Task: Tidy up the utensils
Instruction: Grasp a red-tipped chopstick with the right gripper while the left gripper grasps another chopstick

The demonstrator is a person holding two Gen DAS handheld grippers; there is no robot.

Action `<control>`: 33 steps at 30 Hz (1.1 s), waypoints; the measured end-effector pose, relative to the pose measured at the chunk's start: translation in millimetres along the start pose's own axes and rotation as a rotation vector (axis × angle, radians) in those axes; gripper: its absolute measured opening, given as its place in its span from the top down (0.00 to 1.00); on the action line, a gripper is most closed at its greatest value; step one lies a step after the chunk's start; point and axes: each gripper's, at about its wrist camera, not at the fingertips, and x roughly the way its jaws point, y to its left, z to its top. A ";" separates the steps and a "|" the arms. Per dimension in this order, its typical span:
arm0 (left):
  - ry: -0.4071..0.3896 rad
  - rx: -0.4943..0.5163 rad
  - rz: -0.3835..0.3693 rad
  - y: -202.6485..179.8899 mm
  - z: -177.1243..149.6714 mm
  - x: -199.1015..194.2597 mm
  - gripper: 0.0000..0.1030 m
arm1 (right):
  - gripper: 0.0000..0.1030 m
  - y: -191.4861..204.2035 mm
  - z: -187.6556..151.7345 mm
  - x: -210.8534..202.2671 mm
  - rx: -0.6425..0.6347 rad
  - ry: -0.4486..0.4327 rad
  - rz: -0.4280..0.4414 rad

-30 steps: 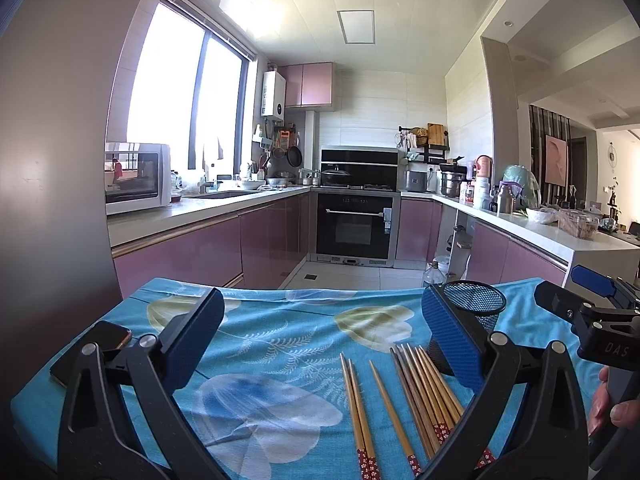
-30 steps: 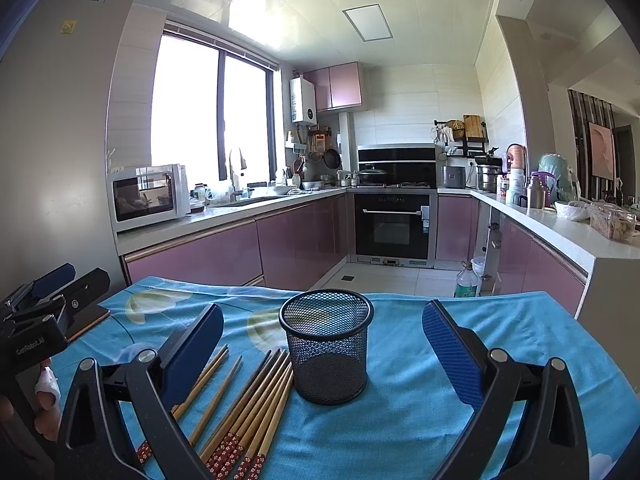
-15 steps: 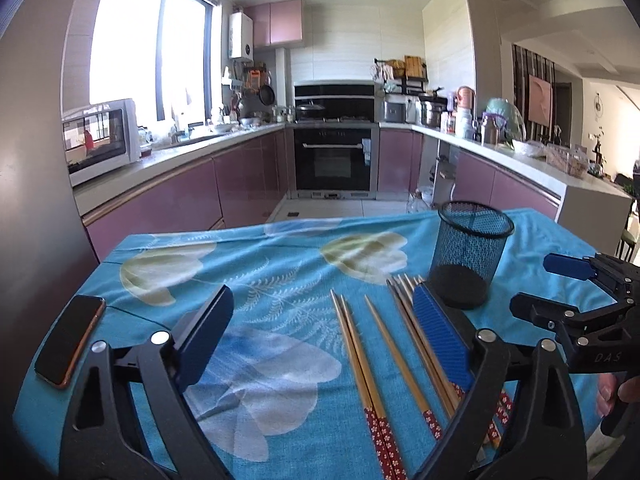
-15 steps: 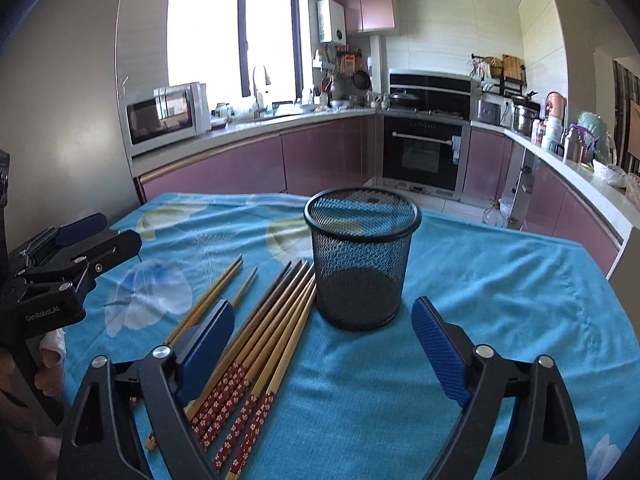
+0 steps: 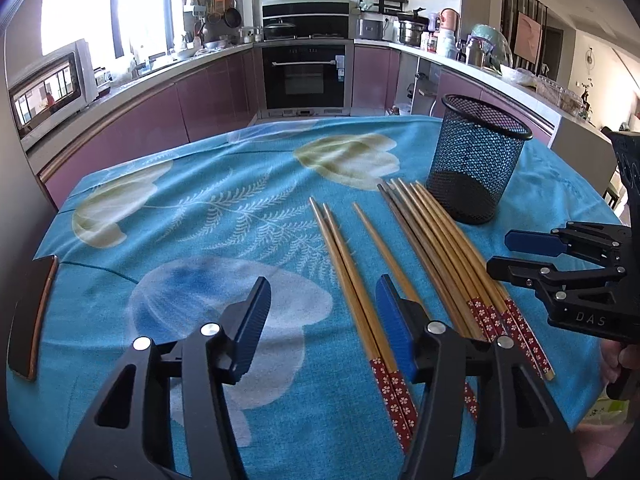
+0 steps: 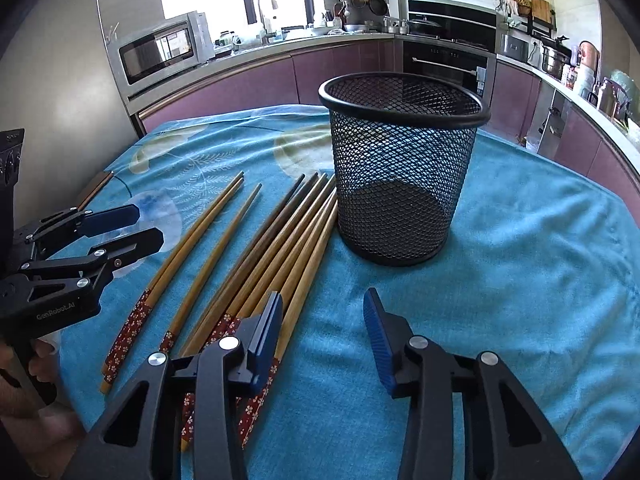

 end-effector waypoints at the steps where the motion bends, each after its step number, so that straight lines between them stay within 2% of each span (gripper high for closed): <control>1: 0.014 0.002 -0.004 0.2 -0.4 2.7 0.49 | 0.62 -2.1 0.5 1.3 0.004 0.006 0.005; 5: 0.070 0.010 -0.009 1.1 -3.5 15.5 0.53 | 0.62 -4.1 0.1 3.9 0.005 0.019 0.010; 19: 0.113 0.019 -0.038 1.2 7.4 34.8 0.58 | 0.67 3.0 11.6 16.8 -0.041 0.052 -0.046; 23: 0.122 -0.002 -0.047 2.8 13.5 39.0 0.73 | 0.74 3.3 16.7 20.6 -0.035 0.060 -0.040; 25: 0.125 -0.016 -0.049 3.5 15.7 41.0 0.78 | 0.81 2.6 17.7 21.2 -0.025 0.062 -0.027; 26: 0.126 -0.022 -0.050 3.7 16.4 41.9 0.83 | 0.88 1.9 17.9 21.1 -0.018 0.062 -0.018; 27: 0.127 -0.030 -0.054 4.2 16.7 43.3 0.88 | 0.92 1.8 17.6 21.5 -0.008 0.064 -0.006; 33: 0.125 -0.080 -0.070 5.1 17.6 43.3 0.92 | 0.93 -4.0 16.3 18.7 0.038 0.056 0.029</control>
